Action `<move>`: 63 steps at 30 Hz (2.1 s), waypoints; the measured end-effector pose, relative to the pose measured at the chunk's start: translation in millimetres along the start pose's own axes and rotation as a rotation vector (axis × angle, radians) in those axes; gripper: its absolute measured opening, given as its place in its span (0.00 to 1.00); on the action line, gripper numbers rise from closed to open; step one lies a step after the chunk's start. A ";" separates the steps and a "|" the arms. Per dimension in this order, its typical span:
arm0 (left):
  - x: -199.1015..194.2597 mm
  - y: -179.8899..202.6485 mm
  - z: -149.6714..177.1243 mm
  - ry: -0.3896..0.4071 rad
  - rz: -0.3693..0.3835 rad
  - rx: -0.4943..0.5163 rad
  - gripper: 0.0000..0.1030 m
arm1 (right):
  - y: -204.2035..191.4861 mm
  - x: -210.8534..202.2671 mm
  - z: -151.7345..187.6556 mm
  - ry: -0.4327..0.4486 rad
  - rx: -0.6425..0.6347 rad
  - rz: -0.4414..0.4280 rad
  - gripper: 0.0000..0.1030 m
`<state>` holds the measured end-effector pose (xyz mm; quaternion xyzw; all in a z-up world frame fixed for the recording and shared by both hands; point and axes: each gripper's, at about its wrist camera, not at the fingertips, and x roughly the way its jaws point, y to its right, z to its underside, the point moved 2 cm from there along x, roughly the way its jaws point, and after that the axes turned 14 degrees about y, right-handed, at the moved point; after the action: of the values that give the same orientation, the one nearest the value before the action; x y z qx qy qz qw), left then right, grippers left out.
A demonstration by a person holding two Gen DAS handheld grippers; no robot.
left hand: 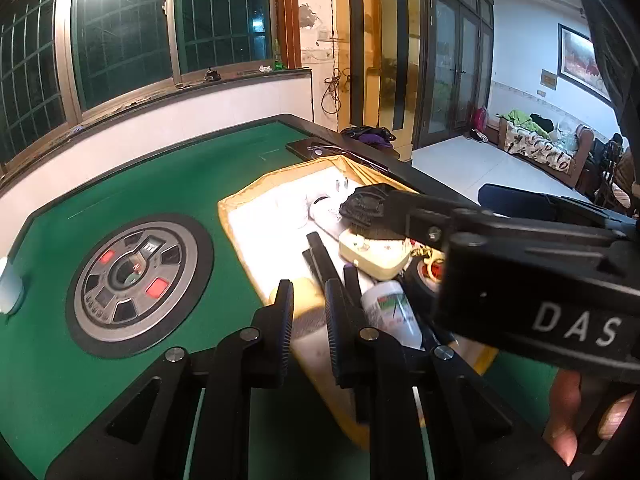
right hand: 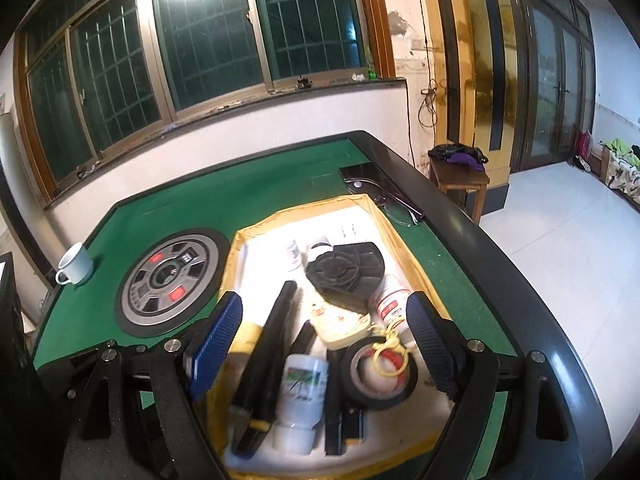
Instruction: Organize rigid objects
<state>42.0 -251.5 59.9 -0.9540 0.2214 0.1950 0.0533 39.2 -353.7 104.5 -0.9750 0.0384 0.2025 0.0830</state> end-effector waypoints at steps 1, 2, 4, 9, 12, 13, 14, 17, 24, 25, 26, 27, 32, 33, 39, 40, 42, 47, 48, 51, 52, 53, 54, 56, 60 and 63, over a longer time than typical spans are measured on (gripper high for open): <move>-4.2 -2.6 2.9 0.002 -0.002 -0.001 0.13 | -1.5 -3.5 1.9 0.004 -0.002 0.000 0.78; -7.4 -4.2 4.7 0.005 -0.005 -0.001 0.13 | -3.5 -7.1 3.8 0.009 -0.004 -0.003 0.78; -14.5 -8.3 9.2 0.010 -0.008 -0.006 0.13 | -8.4 -14.6 7.1 0.019 -0.011 -0.009 0.78; -33.1 -20.1 19.1 0.010 -0.012 -0.046 0.13 | -16.0 -34.6 23.1 0.035 -0.040 -0.006 0.78; -47.6 -29.1 25.7 0.022 -0.017 -0.087 0.13 | -20.1 -50.3 36.5 0.058 -0.061 0.004 0.78; -51.4 -31.3 27.4 0.025 -0.023 -0.092 0.13 | -22.1 -55.4 41.5 0.066 -0.068 0.007 0.78; -55.0 -33.6 29.2 0.027 -0.034 -0.098 0.13 | -23.9 -58.7 45.2 0.070 -0.073 0.008 0.78; -64.7 -41.0 36.3 0.038 -0.054 -0.130 0.16 | -30.2 -69.5 59.7 0.079 -0.074 0.011 0.78; -75.0 -52.0 45.4 0.047 -0.134 -0.106 0.45 | -51.2 -78.3 72.6 0.103 -0.158 0.068 0.78; -74.9 -53.7 46.3 0.038 -0.144 -0.104 0.45 | -52.9 -78.7 72.1 0.106 -0.167 0.078 0.78; -75.3 -55.8 47.5 0.032 -0.156 -0.106 0.45 | -53.9 -79.8 72.4 0.113 -0.169 0.083 0.78; -76.3 -57.6 48.2 0.033 -0.158 -0.112 0.45 | -53.9 -80.4 71.7 0.119 -0.164 0.089 0.78; -75.6 -54.5 51.1 0.013 -0.185 -0.071 0.46 | -54.5 -83.7 73.9 0.134 -0.160 0.098 0.78; -74.9 -52.7 51.5 0.011 -0.175 -0.068 0.46 | -53.6 -84.1 74.0 0.137 -0.157 0.098 0.78; -75.5 -40.4 46.7 0.023 -0.173 -0.031 0.46 | -46.3 -86.0 75.9 0.134 -0.125 0.104 0.78; -77.5 -37.7 45.9 0.036 -0.175 -0.019 0.46 | -44.9 -87.1 75.8 0.136 -0.123 0.107 0.78; -81.5 -33.9 44.7 0.061 -0.176 0.004 0.46 | -42.5 -89.8 75.4 0.140 -0.119 0.111 0.78; -87.9 -22.3 44.9 0.108 -0.190 0.100 0.46 | -38.9 -97.9 76.1 0.149 -0.110 0.121 0.78; -88.6 -21.0 45.4 0.107 -0.178 0.107 0.46 | -38.6 -98.7 77.0 0.146 -0.108 0.123 0.78; -88.4 -20.2 46.1 0.088 -0.132 0.102 0.46 | -37.5 -98.5 79.2 0.143 -0.100 0.125 0.78; -88.0 -21.3 46.0 0.087 -0.132 0.098 0.46 | -37.6 -97.8 79.4 0.139 -0.100 0.126 0.78; -88.2 -21.9 45.7 0.089 -0.135 0.096 0.46 | -37.4 -97.0 79.7 0.135 -0.103 0.130 0.78; -88.5 -23.3 45.6 0.095 -0.140 0.093 0.46 | -36.9 -96.5 80.1 0.133 -0.103 0.131 0.78; -88.6 -26.4 45.3 0.103 -0.161 0.088 0.46 | -35.7 -96.9 80.1 0.136 -0.101 0.137 0.78; -86.3 -27.9 47.7 0.086 -0.145 0.077 0.46 | -33.3 -95.6 78.7 0.131 -0.095 0.143 0.78; -85.6 -27.1 48.5 0.078 -0.138 0.078 0.46 | -34.0 -94.4 79.0 0.128 -0.096 0.143 0.78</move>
<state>-33.6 -183.7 49.6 -0.9711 0.1645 0.1447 0.0950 -74.3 -302.4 75.9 -0.9836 0.1031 0.1466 0.0191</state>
